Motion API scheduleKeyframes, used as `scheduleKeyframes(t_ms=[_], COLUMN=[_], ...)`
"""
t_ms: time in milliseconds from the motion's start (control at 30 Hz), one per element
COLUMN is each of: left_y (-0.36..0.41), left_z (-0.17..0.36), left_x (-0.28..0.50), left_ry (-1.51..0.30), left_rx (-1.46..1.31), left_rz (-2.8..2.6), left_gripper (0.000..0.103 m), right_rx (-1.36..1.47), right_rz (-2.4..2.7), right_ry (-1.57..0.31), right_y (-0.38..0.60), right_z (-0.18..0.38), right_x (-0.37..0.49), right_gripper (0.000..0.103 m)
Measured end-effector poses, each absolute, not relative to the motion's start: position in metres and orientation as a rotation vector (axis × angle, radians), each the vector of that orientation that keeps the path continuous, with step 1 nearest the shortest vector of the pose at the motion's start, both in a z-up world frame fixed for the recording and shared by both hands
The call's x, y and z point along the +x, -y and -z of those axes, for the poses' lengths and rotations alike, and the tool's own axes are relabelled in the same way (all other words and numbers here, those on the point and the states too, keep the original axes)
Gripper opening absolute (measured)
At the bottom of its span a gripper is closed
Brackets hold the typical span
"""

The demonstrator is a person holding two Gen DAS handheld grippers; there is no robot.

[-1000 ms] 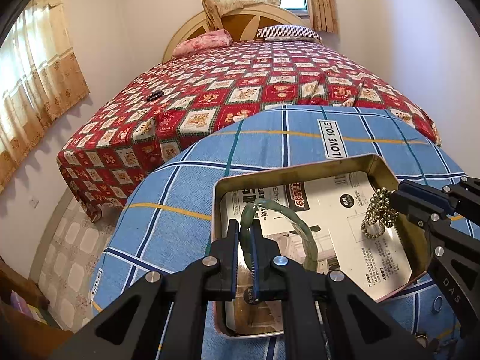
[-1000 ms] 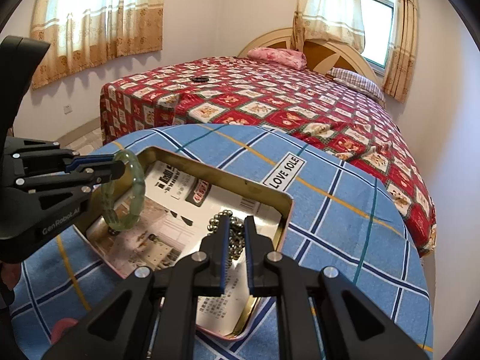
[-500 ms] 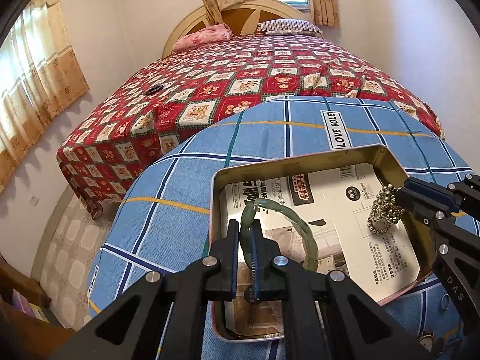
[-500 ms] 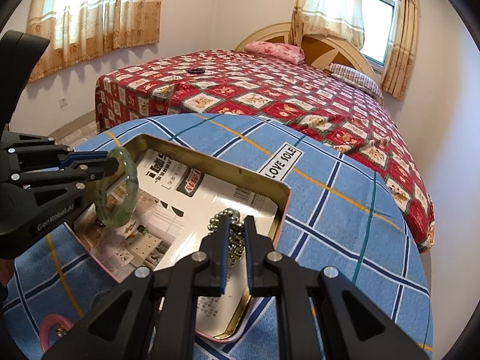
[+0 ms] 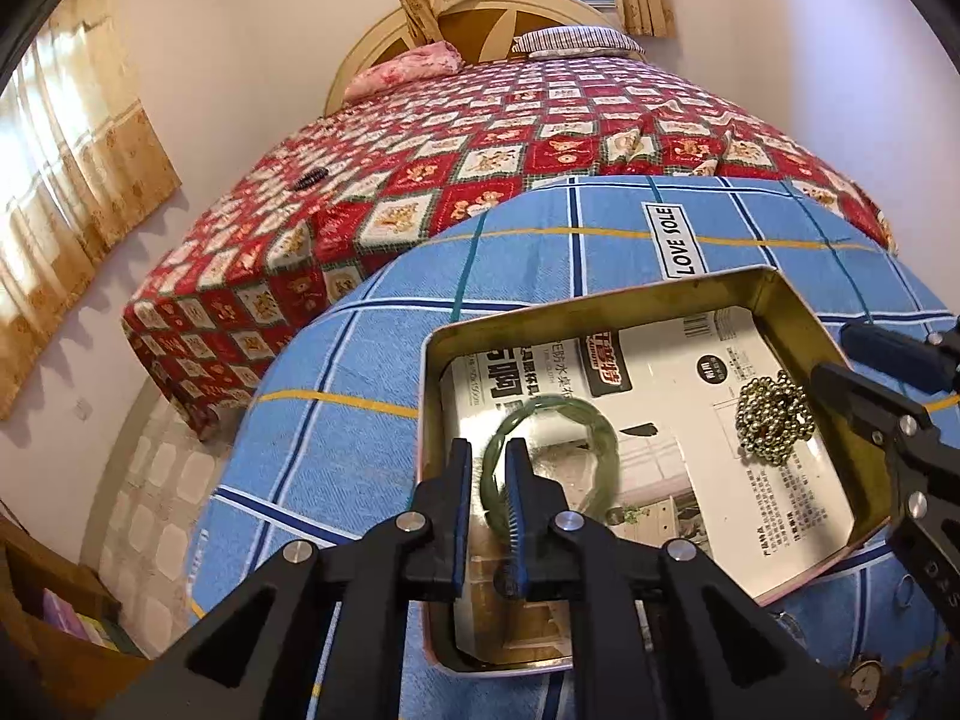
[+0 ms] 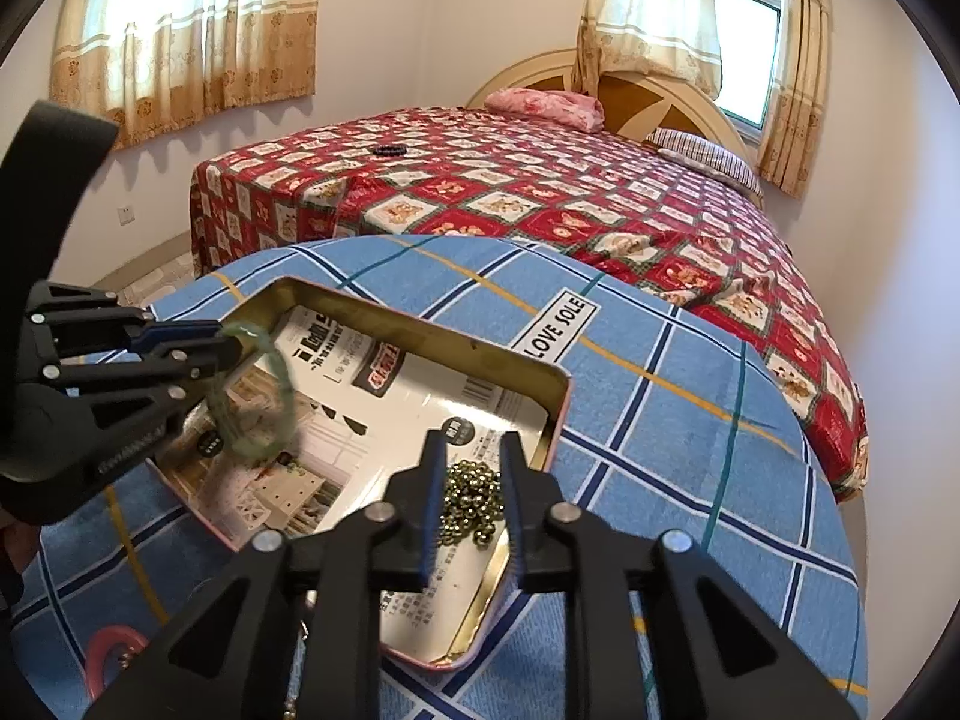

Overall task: Organize jewelry
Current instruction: 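Open both tools to drop the bangle and beads into the tin, then move the left tool to the pink bangle and grasp it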

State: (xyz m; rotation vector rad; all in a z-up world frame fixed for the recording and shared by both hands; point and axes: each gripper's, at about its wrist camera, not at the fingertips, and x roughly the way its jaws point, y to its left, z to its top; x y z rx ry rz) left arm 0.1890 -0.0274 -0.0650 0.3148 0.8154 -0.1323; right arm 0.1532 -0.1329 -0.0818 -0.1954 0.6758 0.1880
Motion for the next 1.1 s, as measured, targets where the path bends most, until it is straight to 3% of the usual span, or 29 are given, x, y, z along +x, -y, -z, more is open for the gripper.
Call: scheduleKeyframes(t_ms=[67,133,200,400,667,1000,1100], left_y=[0.027,0.026,0.025,0.023,0.021,0.018,0.01], left_z=[0.064,0.062,0.058,0.049,0.065,0.04,0.035], left_x=[0.189,0.188,0.186,0.178,0.176,0.158,0.147], left_ry=[-0.819,-0.813,-0.796,-0.763,-0.912,-0.816,-0.79], left_rx=[0.319,0.319,0.318,0.293,0.221,0.242,0.228], left_rz=[0.108,0.091,0.083,0.093,0.179,0.158,0.132], left_gripper=[0.027,0.055,0.063,0.063,0.063,0.063,0.063], right_rx=[-0.192,-0.189,-0.183,-0.156,-0.122,-0.115,-0.13], right_rz=[-0.189,-0.186,-0.186,-0.183,-0.18,-0.184,-0.181], right_ry=[-0.671,-0.668,-0.666,-0.661,-0.653,-0.651,-0.648], right_y=[0.133,0.134,0.135,0.139,0.147,0.149,0.149], right_z=[0.082,0.081,0.081,0.081,0.08,0.081,0.079], right_x=[0.15,0.148,0.147,0.143,0.14,0.135,0.127], right_gripper=[0.032,0.035,0.035,0.036,0.037,0.04,0.046])
